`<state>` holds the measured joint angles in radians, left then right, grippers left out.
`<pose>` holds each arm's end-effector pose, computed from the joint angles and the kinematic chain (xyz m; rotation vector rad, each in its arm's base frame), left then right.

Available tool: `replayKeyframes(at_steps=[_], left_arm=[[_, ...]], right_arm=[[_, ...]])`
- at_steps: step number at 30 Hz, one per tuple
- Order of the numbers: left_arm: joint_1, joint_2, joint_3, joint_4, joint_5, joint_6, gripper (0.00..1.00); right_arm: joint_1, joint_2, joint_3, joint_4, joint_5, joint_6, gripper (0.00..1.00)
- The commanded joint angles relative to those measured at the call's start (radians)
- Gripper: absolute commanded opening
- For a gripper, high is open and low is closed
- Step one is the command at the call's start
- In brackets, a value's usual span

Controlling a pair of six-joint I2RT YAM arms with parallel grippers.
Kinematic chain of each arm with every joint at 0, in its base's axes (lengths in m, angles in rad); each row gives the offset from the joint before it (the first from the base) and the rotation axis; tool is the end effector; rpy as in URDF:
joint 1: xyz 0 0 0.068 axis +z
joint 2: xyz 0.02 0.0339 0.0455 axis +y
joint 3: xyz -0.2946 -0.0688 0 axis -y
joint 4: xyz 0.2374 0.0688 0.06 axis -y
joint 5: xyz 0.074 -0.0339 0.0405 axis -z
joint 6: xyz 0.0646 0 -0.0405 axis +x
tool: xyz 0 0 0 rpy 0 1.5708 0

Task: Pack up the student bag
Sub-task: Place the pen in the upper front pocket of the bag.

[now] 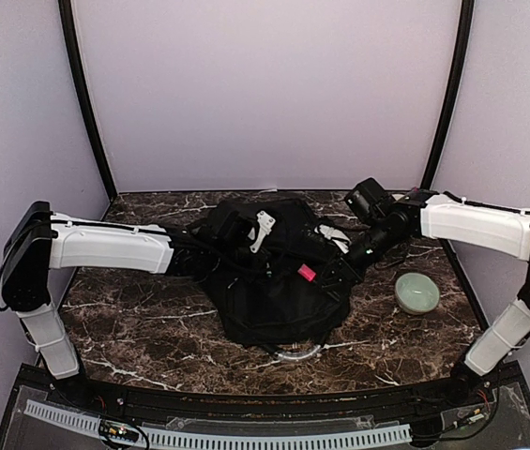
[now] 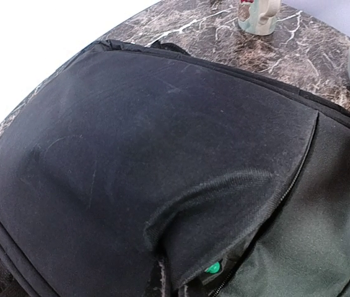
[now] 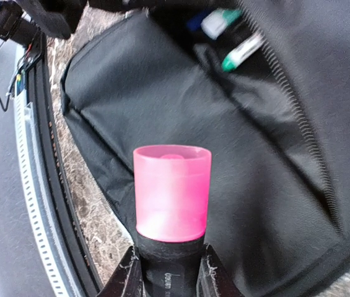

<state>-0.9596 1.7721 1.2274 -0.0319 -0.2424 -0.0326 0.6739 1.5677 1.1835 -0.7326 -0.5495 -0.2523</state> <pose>0.2581 -0.3413 0.2559 0.8307 1.9785 -0.3236 0.2277 0.2250 0.2587 -1.3556 2.3237 0.8697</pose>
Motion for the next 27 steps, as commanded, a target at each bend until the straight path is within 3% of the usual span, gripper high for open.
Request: replayKeyframes(at_steps=[1,11,19,22,27], left_arm=[[-0.015,-0.08,-0.006,0.098,0.145,-0.019,0.0],[0.093,-0.148,-0.074,0.226,0.393,-0.171,0.0],[0.111,-0.139,-0.075,0.241,0.456,-0.194,0.0],[0.112,-0.134,-0.073,0.231,0.439,-0.191,0.0],[0.111,-0.132,-0.068,0.206,0.394,-0.182,0.0]], right_arm=[[0.031,0.006,-0.001,0.04,0.089,0.014,0.19],[0.043,0.151,0.107,0.131,0.173,0.124,0.18],[0.04,0.251,0.182,0.279,0.197,0.285,0.16],[0.038,0.251,0.182,0.363,0.204,0.338,0.28],[0.033,0.227,0.185,0.332,0.143,0.286,0.52]])
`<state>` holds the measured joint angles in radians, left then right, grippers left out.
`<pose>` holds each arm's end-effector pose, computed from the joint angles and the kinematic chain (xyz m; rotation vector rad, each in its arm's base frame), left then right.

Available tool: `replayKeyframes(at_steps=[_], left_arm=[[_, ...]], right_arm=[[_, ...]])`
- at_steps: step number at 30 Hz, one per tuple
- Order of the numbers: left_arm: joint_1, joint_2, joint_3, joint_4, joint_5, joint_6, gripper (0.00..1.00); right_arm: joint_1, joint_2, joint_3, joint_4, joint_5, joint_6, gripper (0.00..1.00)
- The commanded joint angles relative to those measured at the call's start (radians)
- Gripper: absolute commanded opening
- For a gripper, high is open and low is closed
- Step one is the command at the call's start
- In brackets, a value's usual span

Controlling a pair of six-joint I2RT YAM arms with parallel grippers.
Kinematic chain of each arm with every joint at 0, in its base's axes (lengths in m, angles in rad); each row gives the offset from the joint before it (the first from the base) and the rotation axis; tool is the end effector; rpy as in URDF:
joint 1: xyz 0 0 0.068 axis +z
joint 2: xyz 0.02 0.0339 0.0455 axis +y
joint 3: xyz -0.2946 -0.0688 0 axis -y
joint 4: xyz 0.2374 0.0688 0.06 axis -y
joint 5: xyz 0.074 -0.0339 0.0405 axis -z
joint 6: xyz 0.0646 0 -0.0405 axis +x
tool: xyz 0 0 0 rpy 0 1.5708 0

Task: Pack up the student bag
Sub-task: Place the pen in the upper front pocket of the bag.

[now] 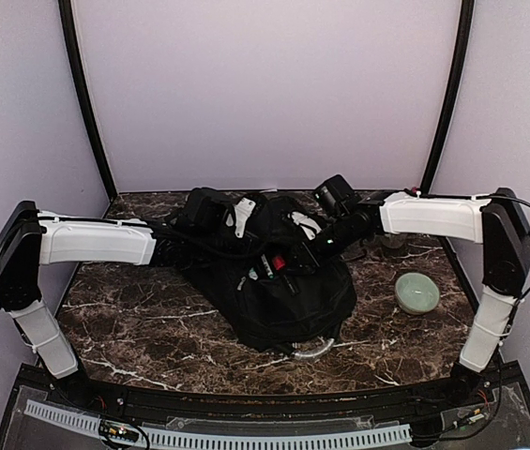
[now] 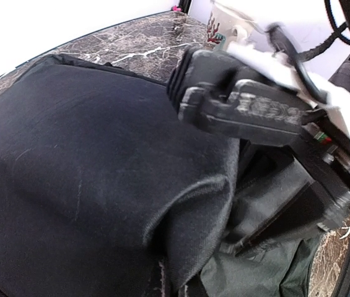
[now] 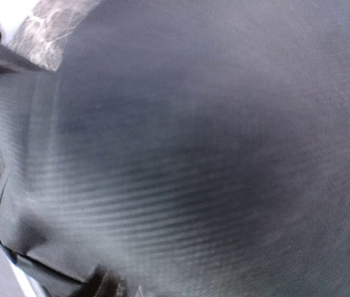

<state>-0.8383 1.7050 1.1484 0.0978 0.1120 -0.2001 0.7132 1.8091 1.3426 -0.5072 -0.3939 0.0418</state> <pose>0.2732 -0.3146 0.2698 0.7325 1.9824 -0.7540 0.2891 0.2829 0.2361 -1.0155 2.4218 0.7835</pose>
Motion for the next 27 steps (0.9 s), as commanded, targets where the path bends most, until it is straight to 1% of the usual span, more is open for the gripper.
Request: replayKeyframes(at_steps=[1,2,4,6,8,11,14,16,18,21,22,24,25,26,27], left_arm=[[-0.01,-0.064,0.012,0.072,0.036,-0.011,0.0],[-0.011,-0.063,0.014,0.068,0.035,-0.008,0.0],[-0.009,-0.06,0.021,0.06,0.029,-0.002,0.0],[-0.009,-0.058,0.021,0.057,0.024,0.001,0.0],[-0.009,-0.056,0.021,0.055,0.022,0.002,0.0],[-0.008,-0.053,0.025,0.052,0.021,0.002,0.0],[-0.008,-0.053,0.026,0.051,0.029,0.0,0.0],[-0.008,-0.051,0.027,0.052,0.035,0.004,0.0],[-0.007,-0.047,0.03,0.048,0.037,0.007,0.0],[-0.007,-0.046,0.031,0.046,0.038,0.008,0.0],[-0.007,-0.046,0.031,0.044,0.039,0.008,0.0],[-0.007,-0.044,0.031,0.043,0.04,0.01,0.0],[-0.007,-0.045,0.032,0.042,0.038,0.011,0.0],[-0.007,-0.044,0.033,0.041,0.037,0.013,0.0],[-0.007,-0.045,0.034,0.039,0.036,0.014,0.0]], right_arm=[[-0.006,-0.03,0.003,0.108,-0.02,-0.019,0.58],[-0.006,-0.042,-0.015,0.109,-0.042,-0.03,0.62],[-0.007,-0.065,-0.041,0.081,-0.065,-0.061,0.64],[-0.009,-0.106,-0.077,0.075,-0.101,-0.107,0.64],[-0.008,-0.141,-0.101,0.048,-0.117,-0.179,0.61],[-0.001,-0.178,-0.124,-0.005,-0.115,-0.31,0.51],[0.007,-0.208,-0.172,0.006,-0.1,-0.42,0.4],[0.021,-0.243,-0.216,0.022,-0.086,-0.49,0.36],[0.048,-0.241,-0.242,0.032,-0.056,-0.551,0.31],[0.093,-0.198,-0.257,0.046,-0.009,-0.585,0.25],[0.109,-0.183,-0.261,0.054,0.004,-0.584,0.21],[0.136,-0.154,-0.261,0.07,0.027,-0.576,0.14],[0.149,-0.142,-0.26,0.076,0.038,-0.575,0.08],[0.16,-0.129,-0.256,0.079,0.05,-0.574,0.04],[0.171,-0.119,-0.255,0.085,0.062,-0.574,0.03]])
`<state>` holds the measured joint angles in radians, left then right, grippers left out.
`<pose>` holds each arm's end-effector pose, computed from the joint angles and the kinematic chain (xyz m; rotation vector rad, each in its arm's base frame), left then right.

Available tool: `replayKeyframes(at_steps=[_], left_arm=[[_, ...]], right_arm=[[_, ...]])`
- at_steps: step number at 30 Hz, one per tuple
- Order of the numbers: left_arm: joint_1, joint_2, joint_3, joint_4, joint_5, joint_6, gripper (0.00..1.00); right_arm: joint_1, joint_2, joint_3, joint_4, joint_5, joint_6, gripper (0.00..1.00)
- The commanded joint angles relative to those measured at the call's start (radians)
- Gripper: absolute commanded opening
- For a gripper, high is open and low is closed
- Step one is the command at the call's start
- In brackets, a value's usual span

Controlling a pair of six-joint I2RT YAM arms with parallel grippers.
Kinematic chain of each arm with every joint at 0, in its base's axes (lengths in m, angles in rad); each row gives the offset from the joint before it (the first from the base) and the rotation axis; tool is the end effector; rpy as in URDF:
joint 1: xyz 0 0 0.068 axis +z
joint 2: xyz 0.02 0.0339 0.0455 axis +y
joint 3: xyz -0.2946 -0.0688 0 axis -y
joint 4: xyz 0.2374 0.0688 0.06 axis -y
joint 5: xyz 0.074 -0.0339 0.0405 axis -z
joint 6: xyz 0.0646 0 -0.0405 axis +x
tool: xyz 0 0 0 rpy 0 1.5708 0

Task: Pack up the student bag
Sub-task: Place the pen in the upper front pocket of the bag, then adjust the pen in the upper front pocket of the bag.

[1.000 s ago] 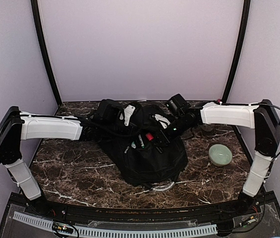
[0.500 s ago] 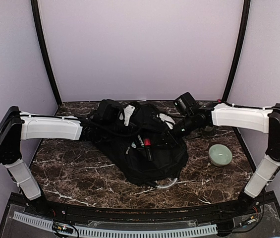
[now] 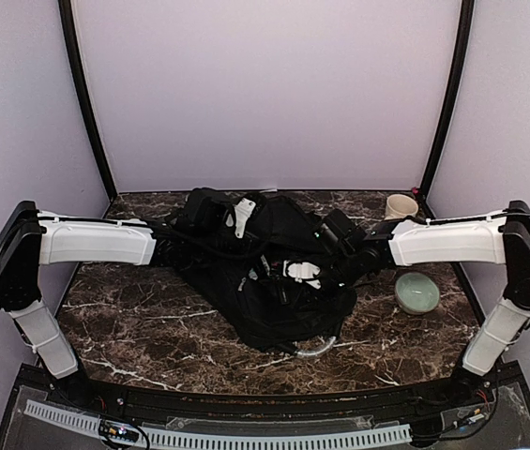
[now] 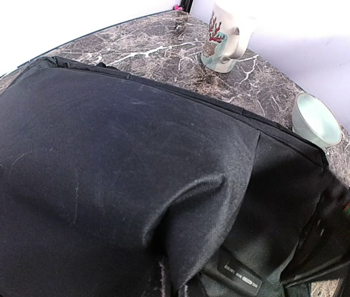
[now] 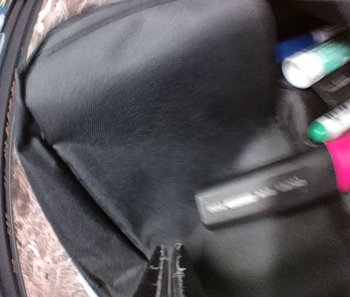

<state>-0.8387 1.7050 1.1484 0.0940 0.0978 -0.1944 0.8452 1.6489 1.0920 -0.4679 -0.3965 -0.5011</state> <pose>0.2737 -0.3140 0.2693 0.7297 1.9840 -0.7356 0.2107 0.2751 0.2185 -1.7354 1.9418 0.6393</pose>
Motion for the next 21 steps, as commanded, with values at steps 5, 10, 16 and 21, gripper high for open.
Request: replayKeyframes(at_steps=[5,10,16,21], left_arm=[[-0.007,-0.053,0.034,0.039,0.049,0.01,0.0],[-0.007,-0.057,0.036,0.037,0.054,0.012,0.0],[-0.007,-0.058,0.037,0.033,0.057,0.014,0.0],[-0.007,-0.058,0.036,0.032,0.059,0.015,0.0]], right_arm=[[0.057,0.087,0.01,0.074,0.129,-0.013,0.02],[0.057,0.111,0.022,0.123,0.173,0.013,0.02],[0.05,0.097,0.026,0.244,0.271,0.061,0.02],[0.038,0.112,0.05,0.315,0.337,0.071,0.01]])
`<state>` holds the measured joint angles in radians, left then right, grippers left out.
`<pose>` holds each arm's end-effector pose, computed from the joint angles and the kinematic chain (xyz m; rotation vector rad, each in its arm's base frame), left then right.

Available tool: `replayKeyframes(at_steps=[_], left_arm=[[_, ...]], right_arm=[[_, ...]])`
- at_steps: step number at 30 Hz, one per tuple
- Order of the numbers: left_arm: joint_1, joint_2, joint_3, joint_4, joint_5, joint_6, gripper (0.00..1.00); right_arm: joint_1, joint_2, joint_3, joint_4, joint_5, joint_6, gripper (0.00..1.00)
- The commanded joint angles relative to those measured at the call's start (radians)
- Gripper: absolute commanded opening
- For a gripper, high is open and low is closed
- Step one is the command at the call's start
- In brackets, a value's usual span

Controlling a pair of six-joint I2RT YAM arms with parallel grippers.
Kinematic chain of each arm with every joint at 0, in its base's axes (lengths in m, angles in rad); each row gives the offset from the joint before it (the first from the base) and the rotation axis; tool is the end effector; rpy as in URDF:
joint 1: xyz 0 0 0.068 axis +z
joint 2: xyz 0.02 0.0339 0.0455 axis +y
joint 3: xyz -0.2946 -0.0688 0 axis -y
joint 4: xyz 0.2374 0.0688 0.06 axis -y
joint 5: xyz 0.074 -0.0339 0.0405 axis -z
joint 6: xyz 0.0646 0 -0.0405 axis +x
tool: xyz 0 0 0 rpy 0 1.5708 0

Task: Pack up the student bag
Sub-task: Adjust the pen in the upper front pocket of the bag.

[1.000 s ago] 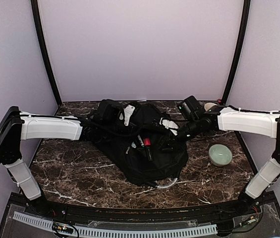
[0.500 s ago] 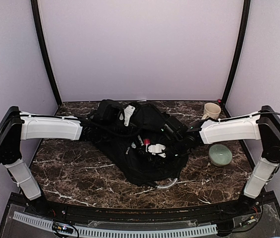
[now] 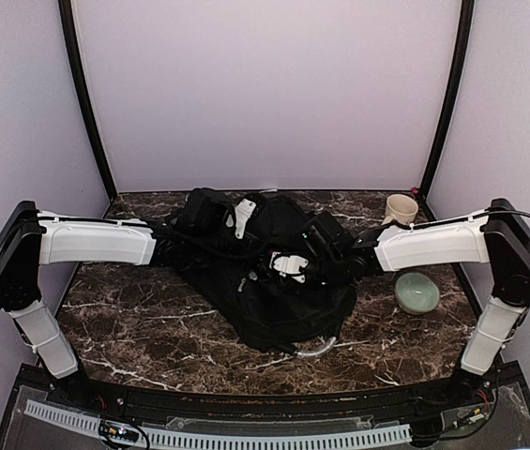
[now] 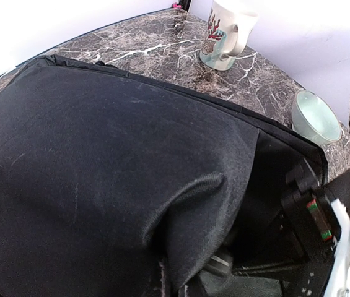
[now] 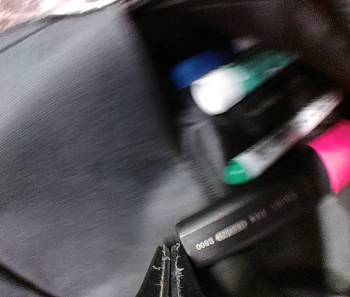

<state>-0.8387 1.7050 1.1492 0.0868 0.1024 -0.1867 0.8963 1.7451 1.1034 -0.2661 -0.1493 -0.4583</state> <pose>0.2732 -0.3139 0.2687 0.7419 1.9861 -0.7332 0.2311 0.3044 0.2009 -1.6176 1.9087 0.3696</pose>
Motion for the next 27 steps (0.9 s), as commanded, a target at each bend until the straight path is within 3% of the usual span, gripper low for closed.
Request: replayKeyframes(at_steps=[1,16,21,27], left_arm=[[-0.007,-0.059,0.036,0.039,0.055,0.007,0.0],[-0.007,-0.059,0.035,0.037,0.056,0.011,0.0],[-0.007,-0.059,0.035,0.035,0.049,0.015,0.0],[-0.007,-0.059,0.037,0.025,0.042,0.035,0.02]], right_arm=[[-0.017,0.02,0.04,0.134,0.101,0.034,0.01],[-0.034,0.05,-0.003,0.348,0.144,0.098,0.02],[-0.034,0.045,0.001,0.326,0.143,0.109,0.02],[-0.04,-0.093,-0.038,0.185,0.043,0.07,0.05]])
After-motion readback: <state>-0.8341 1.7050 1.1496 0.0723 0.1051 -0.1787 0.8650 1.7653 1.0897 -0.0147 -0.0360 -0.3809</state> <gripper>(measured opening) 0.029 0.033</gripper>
